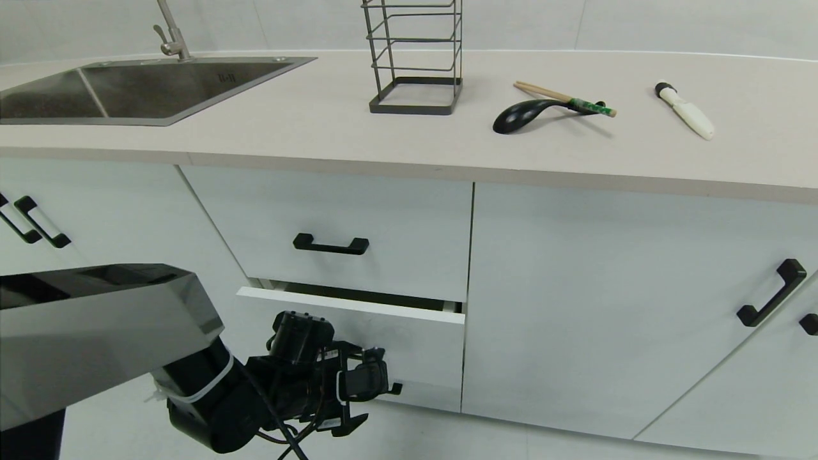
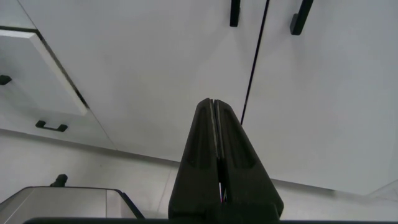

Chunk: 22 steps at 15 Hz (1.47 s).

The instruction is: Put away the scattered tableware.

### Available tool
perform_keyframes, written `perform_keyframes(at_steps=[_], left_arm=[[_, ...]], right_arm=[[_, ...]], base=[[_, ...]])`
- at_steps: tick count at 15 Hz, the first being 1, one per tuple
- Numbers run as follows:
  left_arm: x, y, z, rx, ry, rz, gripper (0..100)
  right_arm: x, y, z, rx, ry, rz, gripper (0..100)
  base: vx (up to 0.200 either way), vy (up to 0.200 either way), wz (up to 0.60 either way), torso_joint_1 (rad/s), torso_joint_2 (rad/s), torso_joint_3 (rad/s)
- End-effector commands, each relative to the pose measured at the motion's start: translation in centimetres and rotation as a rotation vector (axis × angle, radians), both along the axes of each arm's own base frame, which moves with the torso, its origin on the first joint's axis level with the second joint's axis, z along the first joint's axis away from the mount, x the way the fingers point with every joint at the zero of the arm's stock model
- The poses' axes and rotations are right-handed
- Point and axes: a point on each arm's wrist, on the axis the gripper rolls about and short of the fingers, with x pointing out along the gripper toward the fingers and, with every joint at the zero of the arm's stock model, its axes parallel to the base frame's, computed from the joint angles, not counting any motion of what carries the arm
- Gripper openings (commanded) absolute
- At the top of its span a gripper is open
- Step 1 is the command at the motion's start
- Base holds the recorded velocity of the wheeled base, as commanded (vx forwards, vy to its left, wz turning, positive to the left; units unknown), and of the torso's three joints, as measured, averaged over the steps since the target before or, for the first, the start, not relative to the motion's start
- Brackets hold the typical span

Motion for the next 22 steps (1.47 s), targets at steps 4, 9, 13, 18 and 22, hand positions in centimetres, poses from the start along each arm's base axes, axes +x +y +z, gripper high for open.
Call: perform_keyframes(at_steps=[4, 9, 13, 18, 22], left_arm=[[-0.4, 0.2, 1.0, -0.008, -0.024, 0.002, 100], [-1.3, 0.5, 2.9, -0.025, -0.061, 0.003, 100], [-4.5, 1.0, 5.3, -0.064, -0.071, 0.01, 100], [-8.4, 2.1, 10.4, -0.107, -0.091, 0.02, 100], [-6.5, 1.3, 12.5, -0.164, -0.14, 0.034, 100]], right_arm=[[0.0, 0.0, 0.0, 0.0, 0.002, 0.0, 0], [0.0, 0.0, 0.0, 0.0, 0.0, 0.0, 0], [0.0, 0.0, 0.0, 0.0, 0.0, 0.0, 0], [0.0, 0.0, 0.0, 0.0, 0.002, 0.0, 0], [0.0, 0.0, 0.0, 0.0, 0.0, 0.0, 0]], base=[[0.0, 0.0, 0.0, 0.0, 0.0, 0.0], [0.0, 0.0, 0.0, 0.0, 0.0, 0.0], [0.0, 0.0, 0.0, 0.0, 0.0, 0.0], [0.0, 0.0, 0.0, 0.0, 0.0, 0.0], [0.0, 0.0, 0.0, 0.0, 0.0, 0.0]])
